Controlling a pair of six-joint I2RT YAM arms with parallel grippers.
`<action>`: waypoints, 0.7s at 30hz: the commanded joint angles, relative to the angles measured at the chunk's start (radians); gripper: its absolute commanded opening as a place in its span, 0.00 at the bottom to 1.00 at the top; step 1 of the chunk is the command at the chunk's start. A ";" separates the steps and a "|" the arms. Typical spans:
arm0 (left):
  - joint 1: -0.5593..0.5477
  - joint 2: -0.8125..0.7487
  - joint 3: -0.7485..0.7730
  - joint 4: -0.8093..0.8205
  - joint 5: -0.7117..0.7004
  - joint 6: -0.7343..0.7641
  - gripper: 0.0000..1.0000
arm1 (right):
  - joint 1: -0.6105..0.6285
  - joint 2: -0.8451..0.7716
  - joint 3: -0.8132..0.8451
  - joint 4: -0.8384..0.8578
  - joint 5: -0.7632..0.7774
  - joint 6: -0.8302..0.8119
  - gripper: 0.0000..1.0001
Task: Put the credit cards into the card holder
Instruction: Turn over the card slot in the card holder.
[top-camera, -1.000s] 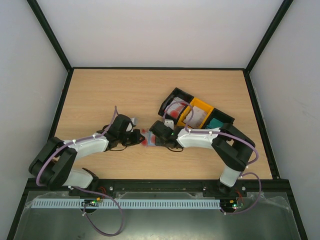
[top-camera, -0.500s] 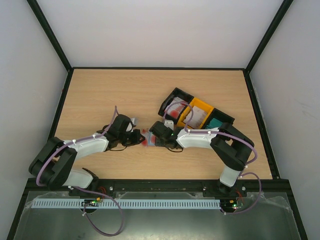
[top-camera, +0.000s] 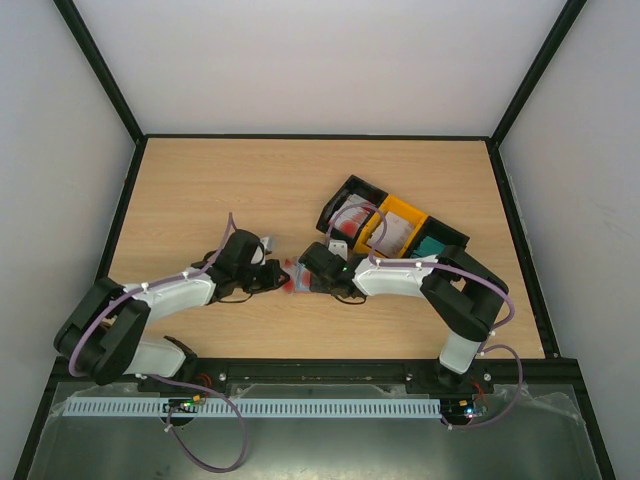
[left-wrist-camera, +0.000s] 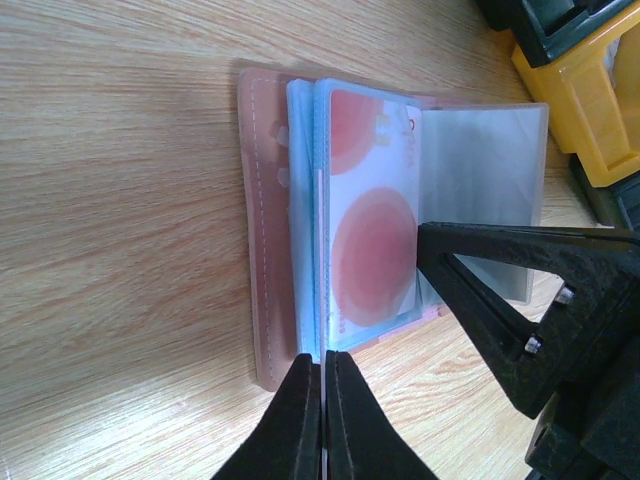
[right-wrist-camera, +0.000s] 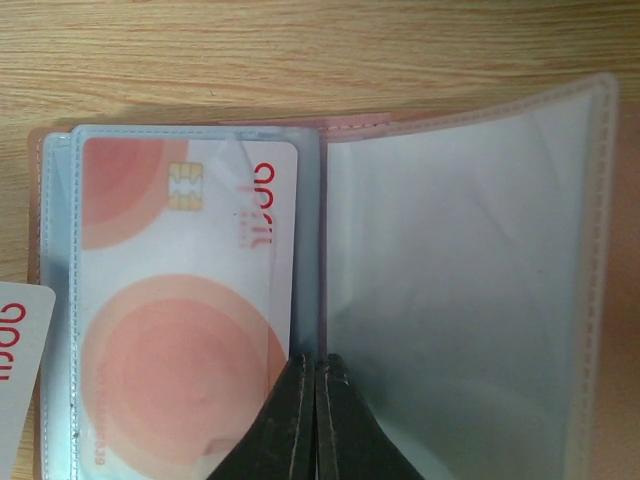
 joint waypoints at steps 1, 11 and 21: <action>-0.004 0.014 -0.011 -0.021 -0.001 0.016 0.03 | -0.006 0.026 -0.023 -0.003 -0.009 0.010 0.03; -0.007 0.041 -0.007 -0.005 0.041 0.029 0.03 | -0.006 0.024 -0.021 -0.003 -0.007 0.008 0.02; -0.013 0.011 -0.008 0.021 0.095 0.034 0.03 | -0.006 0.009 -0.029 0.016 -0.012 0.014 0.03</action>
